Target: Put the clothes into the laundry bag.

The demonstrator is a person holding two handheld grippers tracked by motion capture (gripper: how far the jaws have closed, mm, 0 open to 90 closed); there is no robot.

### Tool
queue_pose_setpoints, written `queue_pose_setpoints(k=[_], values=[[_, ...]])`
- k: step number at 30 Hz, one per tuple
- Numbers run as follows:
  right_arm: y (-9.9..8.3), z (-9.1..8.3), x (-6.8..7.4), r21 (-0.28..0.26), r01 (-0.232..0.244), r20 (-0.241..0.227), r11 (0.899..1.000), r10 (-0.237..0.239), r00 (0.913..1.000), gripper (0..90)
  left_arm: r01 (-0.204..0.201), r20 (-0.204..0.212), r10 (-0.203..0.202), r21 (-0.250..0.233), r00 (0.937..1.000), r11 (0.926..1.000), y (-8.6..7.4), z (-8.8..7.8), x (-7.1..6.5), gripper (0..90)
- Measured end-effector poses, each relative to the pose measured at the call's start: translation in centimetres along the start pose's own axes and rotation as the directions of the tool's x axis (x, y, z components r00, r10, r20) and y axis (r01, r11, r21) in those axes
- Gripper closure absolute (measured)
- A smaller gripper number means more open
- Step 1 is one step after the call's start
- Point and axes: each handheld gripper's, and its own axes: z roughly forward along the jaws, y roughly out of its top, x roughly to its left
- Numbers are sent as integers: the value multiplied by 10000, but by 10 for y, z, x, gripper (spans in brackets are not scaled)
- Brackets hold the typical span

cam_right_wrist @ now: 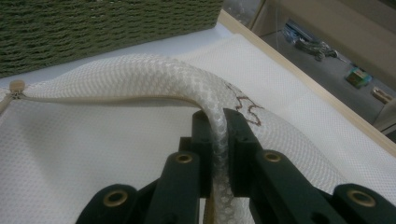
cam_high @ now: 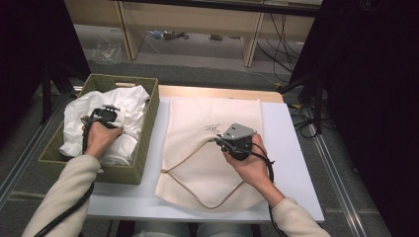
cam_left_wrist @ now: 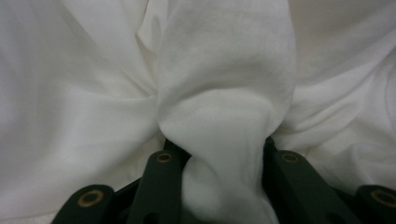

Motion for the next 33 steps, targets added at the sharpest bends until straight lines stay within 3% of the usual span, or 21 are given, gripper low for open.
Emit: queue_pose_setpoints(k=[3,4,6,8,9,10,11,13,14,15,16,21,22,23,24,28,30,31,32,33], values=[[0,1,0,27,-52,-51,10000,52,10000,843,254,265,-245,-344,9993,9991,0,-6,4,756],[0,1,0,28,-190,10,9998,190,9998,844,370,485,-327,-895,9983,9953,0,-14,6,759],[0,1,-1,-16,-16,-12,10000,16,10000,845,407,619,-321,-1439,9976,9888,-1,-24,7,762],[0,1,-1,-10,-19,-40,10000,19,10000,846,434,693,-291,-2141,9972,9759,-1,-33,8,764],[0,1,-1,-33,-12,-19,10000,12,10000,847,342,737,-170,-2387,9971,9705,-2,-38,9,764],[0,1,-1,-33,-12,-19,10000,12,10000,847,342,737,-170,-2387,9971,9705,-2,-38,9,765],[0,1,-1,-24,-34,-49,10000,33,10000,849,469,854,-212,-3112,9961,9492,-4,-49,10,765],[0,1,-1,-18,-106,-60,9999,106,9999,852,727,996,-367,-3869,9944,9193,-5,-60,10,766],[0,1,-1,-18,-106,-60,9999,106,9999,852,727,996,-367,-3869,9944,9193,-5,-60,10,766],[0,1,-1,-17,-128,-74,9999,128,9999,855,762,1046,-351,-4211,9939,9038,-5,-66,10,766],[0,1,-1,-12,-133,-80,9999,132,9999,857,897,1121,-404,-4803,9929,8725,-6,-80,11,766],[0,1,-1,-32,-262,-162,9997,261,9995,869,997,1295,-259,-6052,9912,7898,-5,-116,11,766],[0,1,-1,-118,-246,-54,9996,245,9997,870,1043,1343,-257,-6207,9906,7771,-4,-123,10,766],[0,0,-2,-98,-247,-61,9996,246,9997,871,1043,1343,-257,-6207,9906,7771,-4,-123,10,766],[0,0,-1,-81,-335,-104,9994,334,9994,872,1039,1394,-158,-6530,9901,7502,-4,-137,9,766],[0,-1,-2,-111,-417,-214,9991,414,9989,873,1151,1602,-19,-7008,9871,7040,-4,-160,6,766],[1,-1,-2,-144,-330,-173,9994,328,9993,873,1120,1686,145,-7143,9856,6908,-5,-172,5,766],[1,-1,-2,-139,-353,-170,9993,351,9992,873,1120,1686,145,-7143,9856,6908,-5,-172,5,766],[1,-2,-2,-129,-407,-160,9991,405,9991,872,1124,1796,287,-7239,9833,6807,-7,-180,3,766],[1,-1,-2,-140,-350,-163,9993,348,9993,872,1125,1858,361,-7263,9819,6781,-8,-183,1,766]])
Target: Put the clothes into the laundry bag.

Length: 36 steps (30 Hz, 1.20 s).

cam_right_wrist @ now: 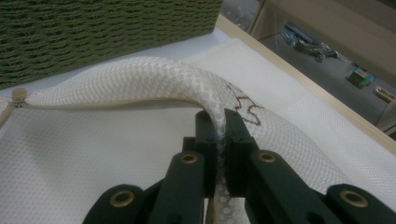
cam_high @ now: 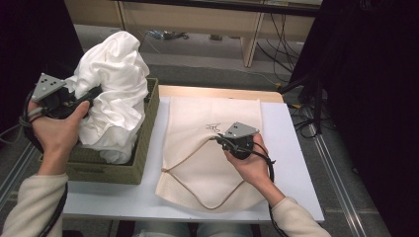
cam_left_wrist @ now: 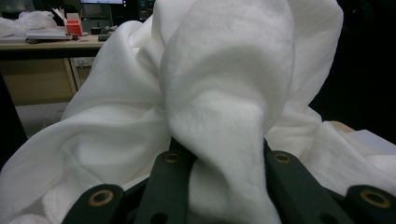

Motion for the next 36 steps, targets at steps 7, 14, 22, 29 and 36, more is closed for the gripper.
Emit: queue_pose_setpoints(k=[7,14,22,29,36], values=[[0,0,0,-80,33,100,10000,-32,9999,872,-219,659,239,-309,9975,9993,6,-16,-14,765],[0,0,0,-80,37,94,10000,-36,9999,872,-778,1728,977,-1184,9801,9899,27,-53,-42,765],[0,-2,-1,-97,-119,113,9999,120,9999,872,-1064,3403,1574,-1637,9271,9808,38,-91,-83,765],[0,-5,-4,-61,-535,105,9985,536,9985,872,-2379,5051,2334,-567,8309,9696,12,-98,-126,763],[-1,-7,-9,-56,-628,228,9980,629,9978,874,-4068,6264,2444,1278,7402,9045,-45,-64,-155,760]])
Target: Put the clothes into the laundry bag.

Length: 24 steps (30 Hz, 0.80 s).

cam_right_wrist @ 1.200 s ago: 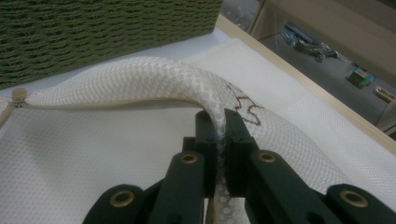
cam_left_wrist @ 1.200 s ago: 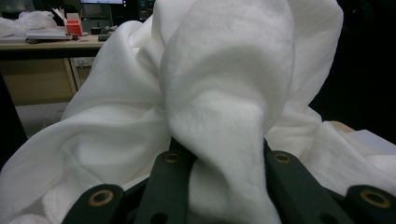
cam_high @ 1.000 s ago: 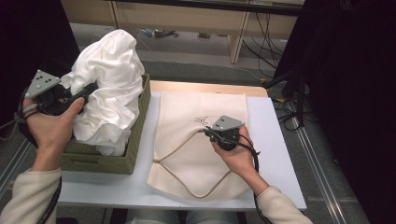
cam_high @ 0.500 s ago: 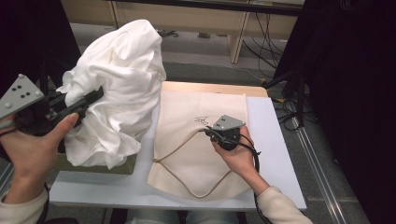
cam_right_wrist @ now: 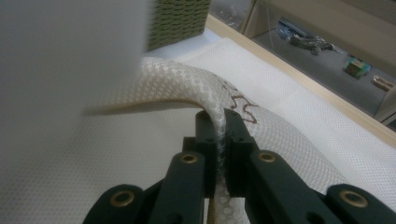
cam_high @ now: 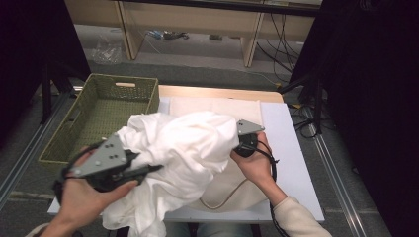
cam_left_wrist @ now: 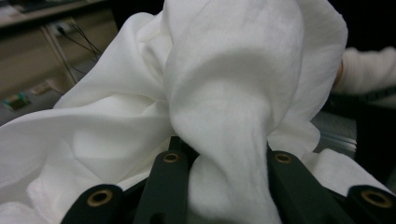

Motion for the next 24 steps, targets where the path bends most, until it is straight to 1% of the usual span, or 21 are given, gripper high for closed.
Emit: queue_pose_setpoints(k=[1,2,3,4,5,7,8,9,10,11,12,13,14,15,16,17,18,19,20,22,24], values=[[0,-1,-1,88,-19,-26,10000,19,10000,874,-23,346,9,404,9994,9992,-5,10,-2,759],[0,0,-2,-20,38,-75,10000,-38,10000,875,-93,554,51,753,9985,9971,-9,19,-3,758],[0,1,-1,-69,-159,-74,9998,159,9998,876,-80,648,10,1076,9979,9942,-13,27,-3,755],[0,1,-1,-69,-159,-74,9998,159,9998,876,-80,648,10,1076,9979,9942,-13,27,-3,753],[1,1,-1,-65,-199,-118,9998,198,9997,876,-33,520,-42,1436,9986,9896,-20,44,-4,752],[1,0,1,-13,-308,-145,9995,308,9994,877,-384,342,325,1877,9989,9815,-22,58,0,752],[1,1,2,-2,-107,-186,9999,107,9998,876,-189,172,158,1977,9997,9801,-22,65,0,751],[1,0,4,70,-205,-178,9998,206,9996,877,-127,34,122,2071,9999,9782,-21,71,1,751],[2,1,4,-31,-71,-191,10000,70,9998,877,-86,-65,103,2172,9999,9761,-20,78,2,749],[2,1,6,15,-214,-192,9998,214,9996,877,-86,-65,103,2172,9999,9761,-20,78,2,748],[2,1,7,43,-146,-238,9999,147,9996,877,-84,-229,143,2369,9996,9715,-18,92,4,747],[2,1,7,-34,2,-226,10000,-2,9997,877,-177,-334,270,2530,9991,9673,-17,98,4,746],[3,1,8,-11,-41,-270,10000,41,9996,877,-204,-402,322,2655,9987,9639,-16,105,4,745],[3,1,8,-11,-41,-270,10000,41,9996,877,-204,-402,322,2655,9987,9639,-16,105,4,745],[3,1,10,-3,-6,-327,10000,6,9995,879,-226,-496,382,2839,9980,9586,-14,117,6,743],[3,0,11,85,-100,-362,9999,103,9993,880,-133,-543,300,2852,9981,9584,-13,124,6,743],[3,0,11,48,26,-363,10000,-24,9993,881,-133,-543,300,2852,9981,9584,-13,124,6,742],[3,1,13,61,-41,-410,10000,43,9991,881,-91,-719,323,3027,9969,9530,-11,136,9,741],[4,0,13,61,119,-294,9999,-117,9995,882,17,-810,243,3059,9964,9521,-11,142,10,740],[3,1,15,121,37,-420,9999,-32,9991,883,13,-905,292,3204,9955,9473,-12,155,13,738],[2,2,15,237,94,-456,9997,-83,9989,885,210,-1188,212,3430,9927,9391,-17,168,16,737]])
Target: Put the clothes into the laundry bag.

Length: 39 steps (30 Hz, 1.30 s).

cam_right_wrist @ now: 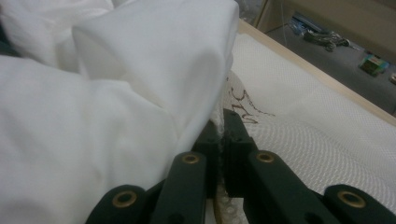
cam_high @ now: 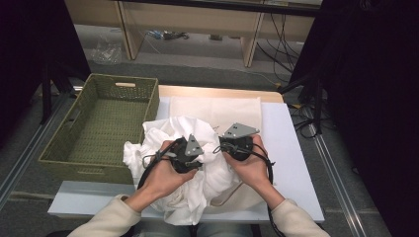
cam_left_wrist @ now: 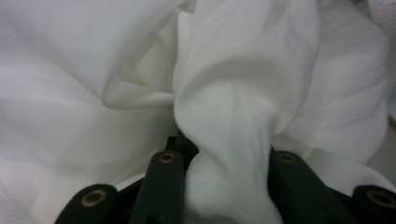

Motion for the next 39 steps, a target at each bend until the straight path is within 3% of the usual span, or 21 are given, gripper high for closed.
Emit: queue_pose_setpoints(k=[3,6,10,13,14,17,18,20,21,22,24,26,27,29,30,31,33,34,35,37,39], values=[[-2,1,0,76,-193,0,9998,193,9998,886,50,-420,-28,508,9991,9987,-5,22,7,736],[-2,3,1,239,-183,-135,9995,187,9997,886,311,-554,-273,679,9981,9972,-10,37,12,729],[-3,5,2,205,-75,-163,9998,78,9998,886,238,-588,-202,608,9981,9979,-11,35,12,697],[-3,1,-1,151,-223,-112,9996,225,9997,885,172,-277,-164,276,9995,9995,-10,21,10,571],[-3,0,-3,99,-212,-70,9997,213,9997,885,-80,-419,85,121,9991,9999,-8,12,10,516],[-3,0,-6,-64,-263,-35,9996,263,9996,884,-21,-220,20,-6,9998,10000,-4,-4,6,366],[-3,-1,-7,-90,-275,-13,9996,275,9996,885,-205,-84,200,-556,9998,9982,1,-29,4,339],[-2,-1,-7,-108,-269,-1,9996,269,9996,885,-321,-218,305,-768,9993,9965,4,-40,4,277],[-2,-1,-7,-102,-245,-6,9996,245,9997,885,-426,-429,375,-1243,9984,9913,9,-58,6,262],[-2,-1,-6,-102,-240,-8,9997,240,9997,884,-520,-613,433,-1486,9972,9875,12,-66,9,255],[-1,-1,-6,-126,-239,25,9996,239,9997,885,-756,-1059,580,-1702,9927,9825,16,-73,19,220],[-1,-2,-5,-158,-254,12,9996,254,9997,885,-738,-1203,541,-1656,9913,9834,17,-73,24,187],[0,-3,-4,-108,-347,48,9993,348,9994,885,-675,-1333,509,-1230,9898,9901,19,-66,38,157],[0,-3,-4,-120,-312,11,9994,312,9995,885,-471,-1270,345,-975,9913,9941,17,-52,50,149],[0,-3,-4,-120,-312,11,9994,312,9995,885,-471,-1270,345,-975,9913,9941,17,-52,50,146],[0,-2,-5,-150,-245,4,9996,245,9997,885,-236,-1263,145,-707,9919,9972,15,-36,59,140],[-1,-2,-5,-183,-304,-14,9994,304,9995,884,-77,-1018,32,-440,9948,9990,13,-21,65,139],[-1,-1,-6,-181,-284,9,9994,285,9996,885,-77,-1018,32,-440,9948,9990,13,-21,65,148],[-1,-2,-6,-75,-393,-142,9992,392,9991,884,-159,-881,145,-158,9960,9997,11,-7,67,151],[-2,-1,-6,-71,-444,-164,9990,443,9989,884,-493,-571,503,192,9971,9986,9,3,68,222],[-2,-1,-6,-134,-388,-85,9992,386,9992,885,-609,-356,618,253,9975,9978,8,7,68,400]])
